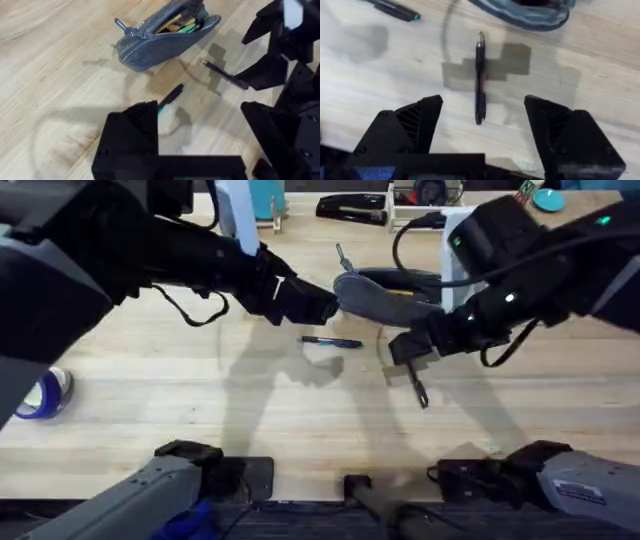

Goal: Unzip the bag, pick up the pens from the table one at a time and place them inside, then zip the bag closed.

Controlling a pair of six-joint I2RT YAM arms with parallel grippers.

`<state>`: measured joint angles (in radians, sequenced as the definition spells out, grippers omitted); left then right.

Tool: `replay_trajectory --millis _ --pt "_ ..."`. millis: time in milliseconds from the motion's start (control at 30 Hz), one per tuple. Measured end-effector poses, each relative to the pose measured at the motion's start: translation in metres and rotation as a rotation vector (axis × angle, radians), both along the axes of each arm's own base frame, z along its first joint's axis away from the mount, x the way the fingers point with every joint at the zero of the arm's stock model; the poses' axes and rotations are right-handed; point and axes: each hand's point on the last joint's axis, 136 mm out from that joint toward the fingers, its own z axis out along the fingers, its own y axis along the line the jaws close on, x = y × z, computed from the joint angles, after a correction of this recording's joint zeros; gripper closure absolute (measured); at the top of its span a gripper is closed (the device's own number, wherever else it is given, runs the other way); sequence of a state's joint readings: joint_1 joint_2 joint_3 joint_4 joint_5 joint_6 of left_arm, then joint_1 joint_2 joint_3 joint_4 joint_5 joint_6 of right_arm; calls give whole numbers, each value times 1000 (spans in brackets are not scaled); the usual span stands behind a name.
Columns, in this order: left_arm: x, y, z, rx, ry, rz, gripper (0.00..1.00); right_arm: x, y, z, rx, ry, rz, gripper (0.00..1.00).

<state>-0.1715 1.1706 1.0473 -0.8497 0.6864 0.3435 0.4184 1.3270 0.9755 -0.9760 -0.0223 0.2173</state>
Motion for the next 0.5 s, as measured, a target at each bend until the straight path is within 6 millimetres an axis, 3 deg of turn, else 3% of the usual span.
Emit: replay_trajectory --millis 500 --pt "0 0 0 0 0 0 4 -5 -4 -40 -51 17 -118 3"
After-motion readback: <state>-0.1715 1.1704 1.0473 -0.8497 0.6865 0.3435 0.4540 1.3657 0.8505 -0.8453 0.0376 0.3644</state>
